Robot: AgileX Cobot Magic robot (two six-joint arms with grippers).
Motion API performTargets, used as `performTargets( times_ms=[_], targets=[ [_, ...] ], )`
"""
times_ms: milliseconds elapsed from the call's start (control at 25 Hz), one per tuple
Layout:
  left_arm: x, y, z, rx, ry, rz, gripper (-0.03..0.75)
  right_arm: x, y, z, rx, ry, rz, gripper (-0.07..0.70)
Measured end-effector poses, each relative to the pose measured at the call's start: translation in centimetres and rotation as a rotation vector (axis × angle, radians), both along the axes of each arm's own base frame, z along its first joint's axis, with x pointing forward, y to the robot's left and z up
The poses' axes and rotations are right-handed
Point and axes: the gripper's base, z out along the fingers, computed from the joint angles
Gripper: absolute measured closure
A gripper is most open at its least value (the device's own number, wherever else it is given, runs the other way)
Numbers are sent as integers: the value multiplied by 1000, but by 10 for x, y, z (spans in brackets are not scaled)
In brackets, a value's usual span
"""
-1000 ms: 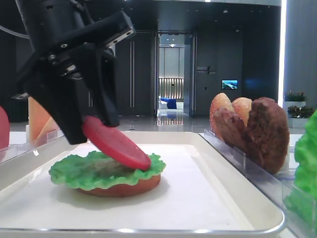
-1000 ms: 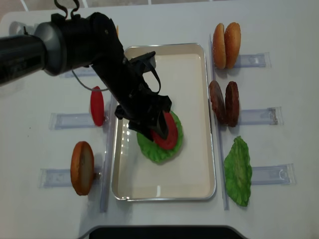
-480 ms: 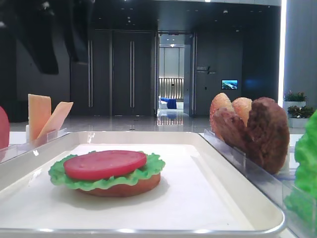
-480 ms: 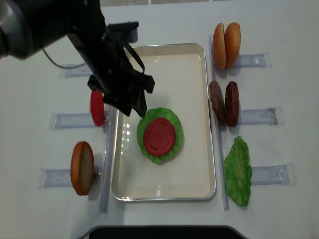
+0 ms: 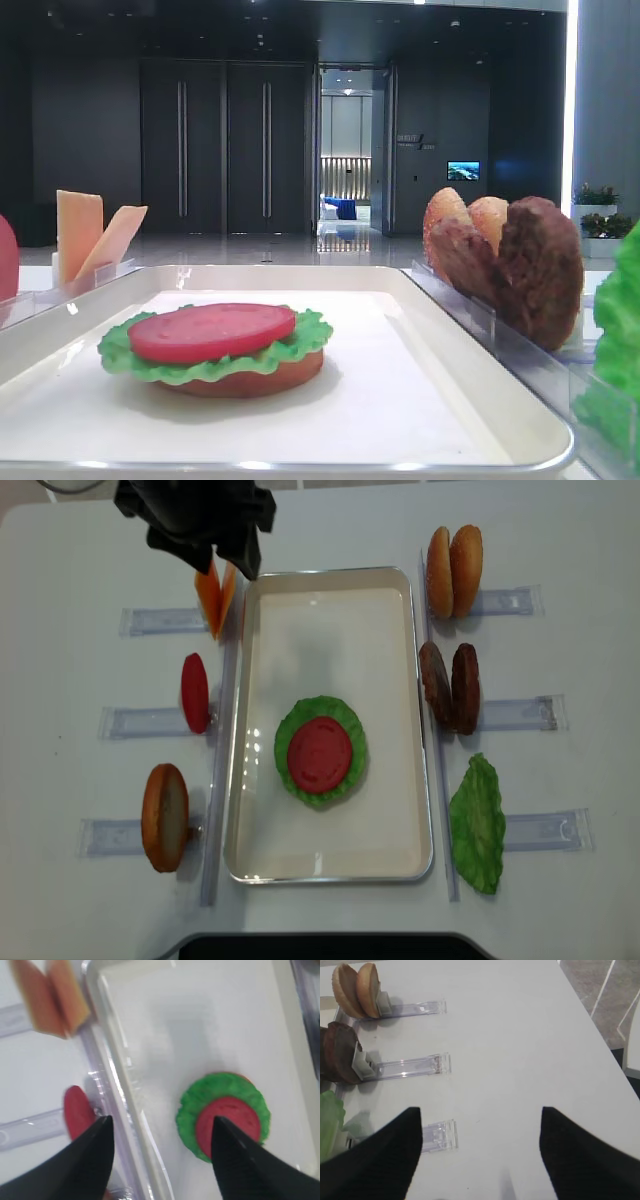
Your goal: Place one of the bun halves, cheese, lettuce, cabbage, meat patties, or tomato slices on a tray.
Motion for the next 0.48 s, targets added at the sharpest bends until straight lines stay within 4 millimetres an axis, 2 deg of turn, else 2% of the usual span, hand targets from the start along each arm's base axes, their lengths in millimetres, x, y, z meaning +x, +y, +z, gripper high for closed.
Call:
performTargets(
  times_ms=[120, 280, 400, 480],
  targets=[
    [18, 47, 2, 28, -17, 137, 247, 0, 0, 0, 0, 0, 0, 157],
    [32, 115, 3, 104, -29, 277, 247, 0, 0, 0, 0, 0, 0, 157],
    [34, 150, 2, 149, -21, 313, 247, 0, 0, 0, 0, 0, 0, 157],
    [32, 161, -2, 168, -3, 305, 247, 0, 0, 0, 0, 0, 0, 157]
  ],
)
